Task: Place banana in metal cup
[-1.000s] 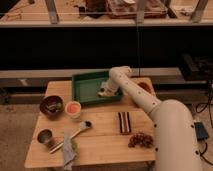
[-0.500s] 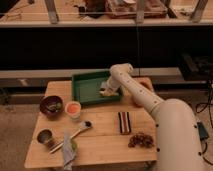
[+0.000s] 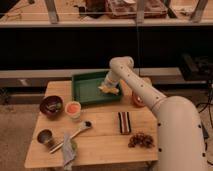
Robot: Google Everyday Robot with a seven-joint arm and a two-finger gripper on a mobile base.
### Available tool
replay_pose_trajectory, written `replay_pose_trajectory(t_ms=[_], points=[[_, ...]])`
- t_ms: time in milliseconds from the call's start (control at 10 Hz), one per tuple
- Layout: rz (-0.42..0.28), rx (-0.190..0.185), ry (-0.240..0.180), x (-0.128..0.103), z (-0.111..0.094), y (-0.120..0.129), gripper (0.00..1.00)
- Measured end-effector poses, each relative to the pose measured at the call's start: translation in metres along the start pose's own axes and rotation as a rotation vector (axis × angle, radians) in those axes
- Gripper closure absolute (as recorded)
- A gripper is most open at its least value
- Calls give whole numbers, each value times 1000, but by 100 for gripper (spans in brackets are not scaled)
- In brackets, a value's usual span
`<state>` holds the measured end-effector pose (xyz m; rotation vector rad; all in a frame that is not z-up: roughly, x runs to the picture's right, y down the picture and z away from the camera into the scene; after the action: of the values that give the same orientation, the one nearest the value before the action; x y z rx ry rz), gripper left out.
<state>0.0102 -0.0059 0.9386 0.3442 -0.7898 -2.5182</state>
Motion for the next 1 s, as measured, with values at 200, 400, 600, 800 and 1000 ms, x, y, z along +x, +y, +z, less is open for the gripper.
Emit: replay_pose_trajectory(t_ms=[200, 400, 600, 800, 1000], points=[[-29, 49, 97, 6, -18, -9, 81], [-96, 94, 156, 31, -37, -31, 81], [-172, 147, 190, 51, -47, -63, 81], [-259, 195, 212, 67, -59, -98, 81], [-288, 209, 216, 67, -64, -109, 81]])
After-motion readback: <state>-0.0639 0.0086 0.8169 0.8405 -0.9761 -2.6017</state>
